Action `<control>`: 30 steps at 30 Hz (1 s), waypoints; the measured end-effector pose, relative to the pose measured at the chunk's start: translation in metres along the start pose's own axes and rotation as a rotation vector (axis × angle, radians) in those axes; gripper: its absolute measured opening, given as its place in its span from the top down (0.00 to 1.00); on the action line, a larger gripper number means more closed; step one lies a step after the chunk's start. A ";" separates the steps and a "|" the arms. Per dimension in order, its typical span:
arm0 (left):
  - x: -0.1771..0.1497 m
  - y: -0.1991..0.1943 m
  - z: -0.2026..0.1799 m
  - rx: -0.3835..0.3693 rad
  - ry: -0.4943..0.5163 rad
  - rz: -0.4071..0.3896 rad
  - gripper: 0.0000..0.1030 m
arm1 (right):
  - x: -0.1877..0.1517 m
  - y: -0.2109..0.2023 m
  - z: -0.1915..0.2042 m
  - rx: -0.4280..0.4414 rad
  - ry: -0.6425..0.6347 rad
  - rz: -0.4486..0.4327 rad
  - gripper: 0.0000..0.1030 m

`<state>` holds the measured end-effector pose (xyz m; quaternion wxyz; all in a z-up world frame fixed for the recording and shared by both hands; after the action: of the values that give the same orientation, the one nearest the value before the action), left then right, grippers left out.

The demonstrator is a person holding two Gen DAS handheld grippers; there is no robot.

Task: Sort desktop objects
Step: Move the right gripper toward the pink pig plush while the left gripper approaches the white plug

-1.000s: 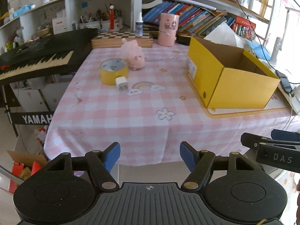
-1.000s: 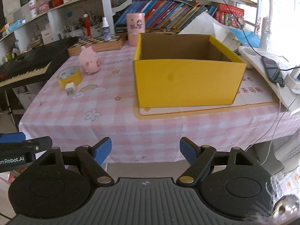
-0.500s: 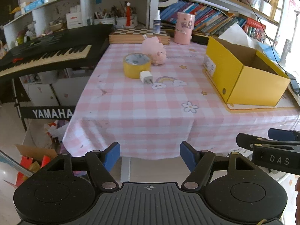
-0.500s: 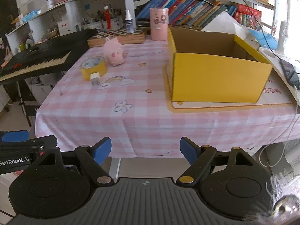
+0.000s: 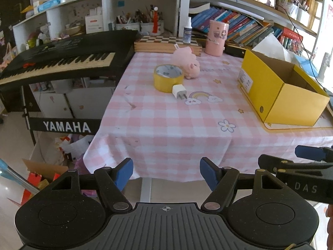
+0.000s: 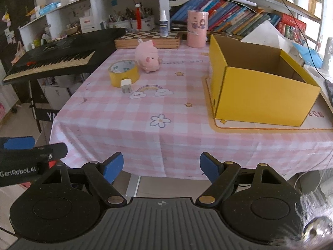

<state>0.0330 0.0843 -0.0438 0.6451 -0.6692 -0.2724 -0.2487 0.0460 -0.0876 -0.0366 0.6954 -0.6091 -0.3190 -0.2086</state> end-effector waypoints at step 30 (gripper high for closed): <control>0.049 0.071 0.006 0.046 -0.062 0.051 0.29 | 0.075 0.079 -0.006 0.057 -0.070 0.008 0.29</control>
<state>0.1177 0.0915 -0.0624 0.6576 -0.6683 -0.2809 -0.2049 0.1535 -0.0728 -0.0409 0.7018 -0.5973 -0.3463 -0.1751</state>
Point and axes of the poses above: each gripper's, at about its wrist camera, not at the fingertips, and y roughly the way its jaws point, z to its left, x to its top, the point moved 5 cm from there along y, roughly the way its jaws point, and after that the axes turned 1 degree about z, right-handed, at the moved point
